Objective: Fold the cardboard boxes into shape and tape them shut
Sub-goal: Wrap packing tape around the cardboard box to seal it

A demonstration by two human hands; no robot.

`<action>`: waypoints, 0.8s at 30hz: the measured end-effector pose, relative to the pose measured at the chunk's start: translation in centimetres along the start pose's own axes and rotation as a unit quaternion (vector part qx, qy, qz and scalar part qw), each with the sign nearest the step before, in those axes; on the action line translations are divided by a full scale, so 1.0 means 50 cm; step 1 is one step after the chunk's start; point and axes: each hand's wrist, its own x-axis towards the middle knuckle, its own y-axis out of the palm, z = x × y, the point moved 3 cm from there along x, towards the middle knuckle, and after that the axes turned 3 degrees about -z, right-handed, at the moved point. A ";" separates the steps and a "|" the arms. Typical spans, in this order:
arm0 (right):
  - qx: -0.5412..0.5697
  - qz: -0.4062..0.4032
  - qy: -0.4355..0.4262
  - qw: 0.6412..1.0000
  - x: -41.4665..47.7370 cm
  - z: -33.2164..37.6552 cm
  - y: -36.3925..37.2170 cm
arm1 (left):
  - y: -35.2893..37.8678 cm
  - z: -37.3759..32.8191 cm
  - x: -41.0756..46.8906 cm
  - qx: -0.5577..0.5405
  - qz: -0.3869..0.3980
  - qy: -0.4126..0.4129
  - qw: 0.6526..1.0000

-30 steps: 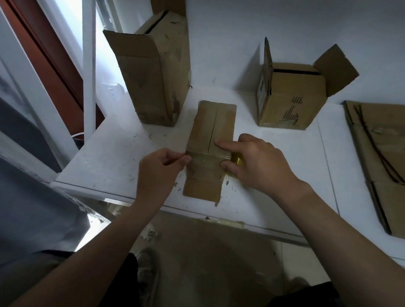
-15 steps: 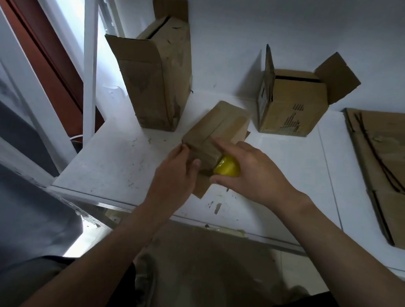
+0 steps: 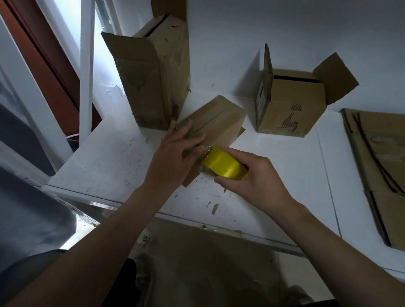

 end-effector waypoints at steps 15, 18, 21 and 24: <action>-0.121 -0.006 0.047 0.992 0.019 -0.011 -0.002 | 0.004 0.004 0.012 -0.005 -0.024 -0.050 0.998; -0.124 0.008 0.061 0.990 0.031 -0.020 0.008 | 0.019 -0.003 0.012 -0.001 -0.057 -0.063 0.996; -0.128 0.002 0.068 0.989 0.045 -0.026 0.010 | 0.028 -0.008 0.018 0.000 -0.090 -0.061 0.994; -0.124 -0.013 0.061 0.990 0.059 -0.023 0.018 | 0.036 -0.012 0.016 0.028 -0.125 -0.036 0.991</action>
